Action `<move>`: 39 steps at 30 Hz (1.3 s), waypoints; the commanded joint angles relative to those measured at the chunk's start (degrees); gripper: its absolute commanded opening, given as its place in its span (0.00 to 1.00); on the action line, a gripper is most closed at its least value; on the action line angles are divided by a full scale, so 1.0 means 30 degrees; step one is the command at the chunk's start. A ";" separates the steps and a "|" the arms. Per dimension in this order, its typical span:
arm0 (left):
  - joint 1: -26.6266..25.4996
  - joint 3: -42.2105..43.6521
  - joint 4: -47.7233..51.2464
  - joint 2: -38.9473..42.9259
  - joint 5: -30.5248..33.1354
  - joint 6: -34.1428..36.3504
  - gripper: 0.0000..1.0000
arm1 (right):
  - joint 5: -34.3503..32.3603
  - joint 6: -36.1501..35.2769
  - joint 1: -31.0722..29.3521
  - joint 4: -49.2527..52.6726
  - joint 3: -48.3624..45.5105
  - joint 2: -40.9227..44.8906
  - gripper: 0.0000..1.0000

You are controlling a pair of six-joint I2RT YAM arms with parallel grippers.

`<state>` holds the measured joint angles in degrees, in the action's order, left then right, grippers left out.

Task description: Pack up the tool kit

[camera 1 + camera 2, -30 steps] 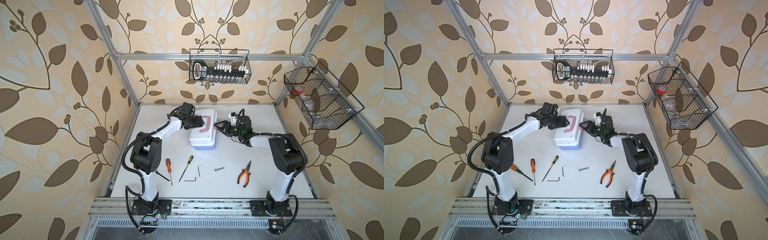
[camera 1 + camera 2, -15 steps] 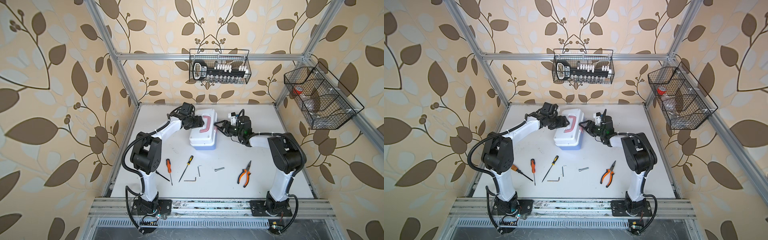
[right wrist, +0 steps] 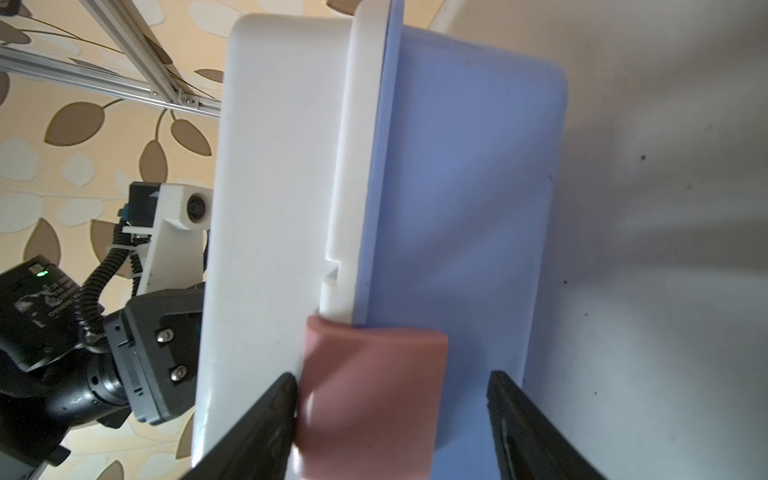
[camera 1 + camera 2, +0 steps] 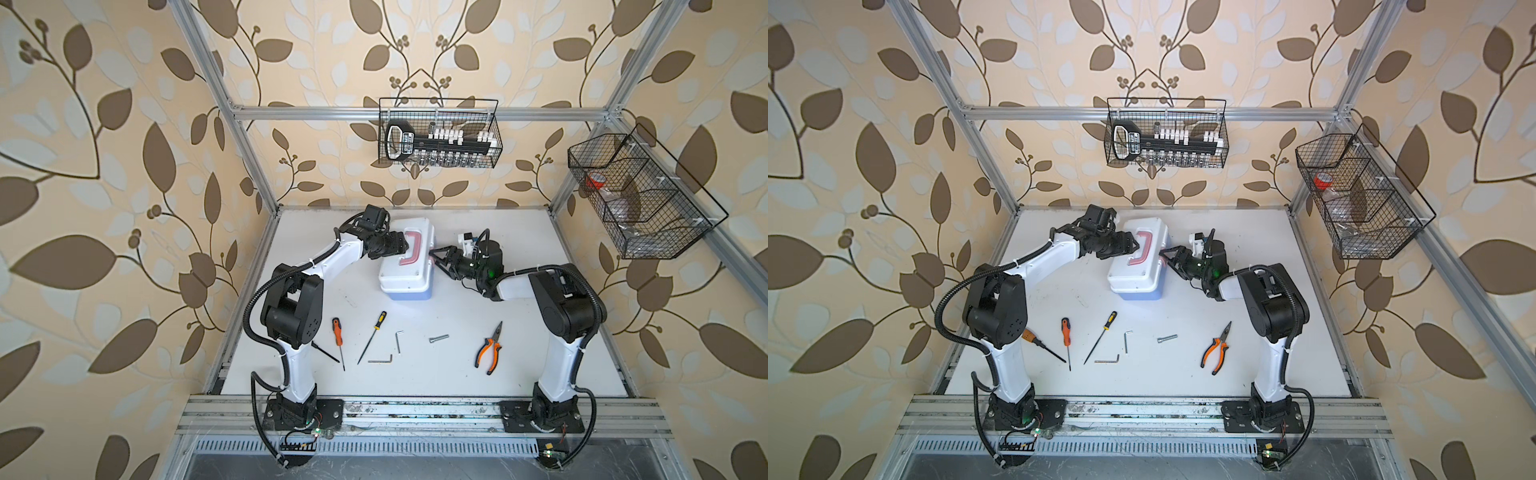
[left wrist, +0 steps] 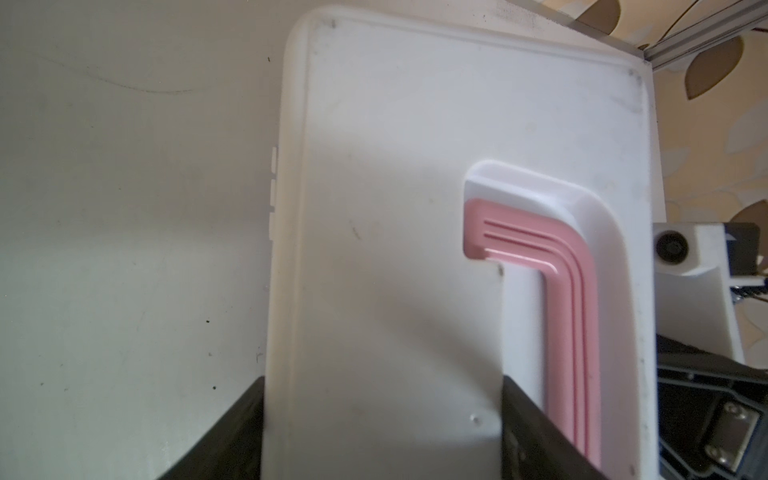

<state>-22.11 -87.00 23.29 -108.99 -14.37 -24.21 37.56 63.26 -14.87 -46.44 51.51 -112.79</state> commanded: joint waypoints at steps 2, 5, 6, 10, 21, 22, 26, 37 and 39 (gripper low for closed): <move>-0.0277 0.0124 -0.0204 0.0699 -0.1098 -0.0310 0.48 | 0.0433 0.1026 -0.0411 -0.1423 -0.0530 -0.0541 0.70; -0.0278 0.0167 -0.0195 0.0705 -0.1099 -0.0284 0.48 | 0.0487 0.1185 -0.0480 -0.1770 -0.0538 -0.0638 0.67; -0.0297 0.0171 -0.0204 0.0706 -0.1070 -0.0281 0.48 | 0.0488 0.1351 -0.0493 -0.2004 -0.0584 -0.0681 0.65; -0.0303 0.0156 -0.0189 0.0712 -0.1051 -0.0281 0.48 | 0.0401 0.2031 -0.0579 -0.2927 -0.0706 -0.0809 0.63; -0.0365 0.0167 -0.0183 0.0811 -0.0865 -0.0222 0.46 | 0.0100 0.1863 -0.0602 -0.2539 -0.0756 -0.0512 0.57; -0.0388 0.0158 -0.0173 0.0802 -0.0864 -0.0222 0.46 | 0.0056 0.1730 -0.0607 -0.2333 -0.0725 -0.0452 0.57; -0.0396 0.0126 -0.0162 0.0833 -0.0835 -0.0193 0.45 | -0.0326 0.0698 -0.0609 -0.0551 -0.0517 0.0028 0.56; -0.0424 0.0070 -0.0124 0.0822 -0.0864 -0.0191 0.44 | -0.1972 -0.2862 -0.0743 0.5353 0.0690 0.1299 0.50; -0.0474 0.0077 -0.0133 0.0801 -0.0864 -0.0218 0.44 | -0.2089 -0.2997 -0.0781 0.5613 0.0768 0.1327 0.49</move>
<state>-22.22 -87.00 23.31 -108.97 -14.11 -24.29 33.10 59.29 -16.12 -36.51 53.01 -108.64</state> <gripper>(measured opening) 0.769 0.502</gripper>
